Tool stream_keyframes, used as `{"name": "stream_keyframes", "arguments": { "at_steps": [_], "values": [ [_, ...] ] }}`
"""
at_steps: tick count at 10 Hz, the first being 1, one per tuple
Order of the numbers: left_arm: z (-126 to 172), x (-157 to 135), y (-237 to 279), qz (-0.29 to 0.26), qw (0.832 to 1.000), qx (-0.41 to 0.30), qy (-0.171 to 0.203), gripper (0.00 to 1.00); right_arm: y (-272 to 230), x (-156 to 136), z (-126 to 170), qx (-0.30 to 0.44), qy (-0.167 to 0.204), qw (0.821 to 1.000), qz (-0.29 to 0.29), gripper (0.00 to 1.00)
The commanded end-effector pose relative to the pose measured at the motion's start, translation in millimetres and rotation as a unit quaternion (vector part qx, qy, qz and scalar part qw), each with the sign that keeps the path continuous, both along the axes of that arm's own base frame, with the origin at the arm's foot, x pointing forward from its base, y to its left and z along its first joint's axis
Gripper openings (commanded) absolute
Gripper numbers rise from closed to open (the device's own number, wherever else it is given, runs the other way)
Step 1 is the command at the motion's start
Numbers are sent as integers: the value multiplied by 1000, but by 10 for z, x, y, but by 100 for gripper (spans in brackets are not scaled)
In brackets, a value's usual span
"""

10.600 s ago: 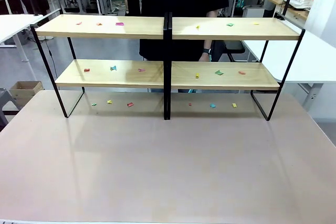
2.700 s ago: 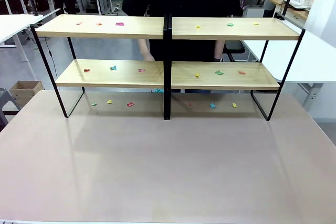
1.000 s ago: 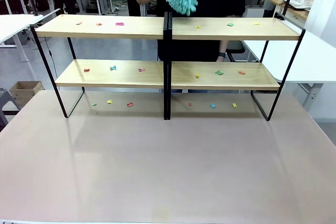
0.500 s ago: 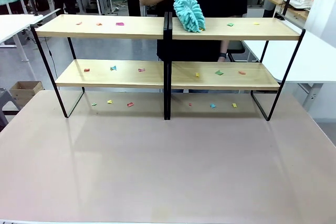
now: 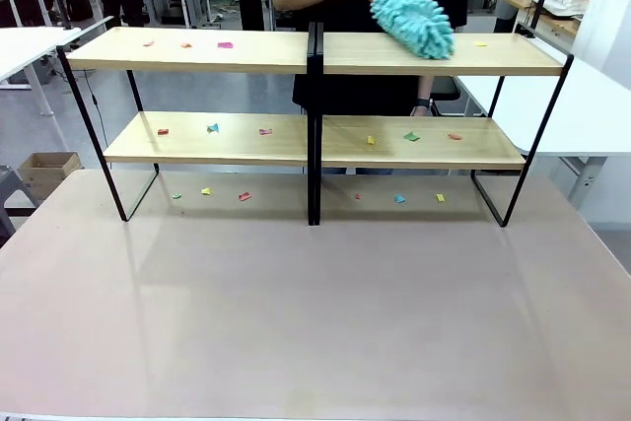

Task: Clean the shelves.
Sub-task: Clean a randomly selected level of the Shelf with the Duster.

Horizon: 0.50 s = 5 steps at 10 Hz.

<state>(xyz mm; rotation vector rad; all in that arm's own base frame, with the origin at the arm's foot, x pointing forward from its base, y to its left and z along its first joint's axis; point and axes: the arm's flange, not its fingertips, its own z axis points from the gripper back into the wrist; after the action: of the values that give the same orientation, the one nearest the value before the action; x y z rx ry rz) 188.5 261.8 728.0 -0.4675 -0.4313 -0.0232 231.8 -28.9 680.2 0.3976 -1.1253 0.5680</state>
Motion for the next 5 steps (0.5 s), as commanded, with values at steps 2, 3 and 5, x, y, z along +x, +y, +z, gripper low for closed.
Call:
{"name": "stream_keyframes", "arguments": {
  "at_steps": [2, 3, 5],
  "values": [
    [-138, 43, -84, 9, 1000, -28, -6, 13, 9, 2, 1, 1, -1, 1000, 1, 100],
    [-142, 71, -100, 5, 1000, -29, -2, 13, 9, 2, 1, 1, -1, 1000, 1, 100],
    [-139, 132, -152, 3, 1000, -31, 1, 13, 9, 2, 1, 1, -1, 1000, 1, 100]
  ]
}}
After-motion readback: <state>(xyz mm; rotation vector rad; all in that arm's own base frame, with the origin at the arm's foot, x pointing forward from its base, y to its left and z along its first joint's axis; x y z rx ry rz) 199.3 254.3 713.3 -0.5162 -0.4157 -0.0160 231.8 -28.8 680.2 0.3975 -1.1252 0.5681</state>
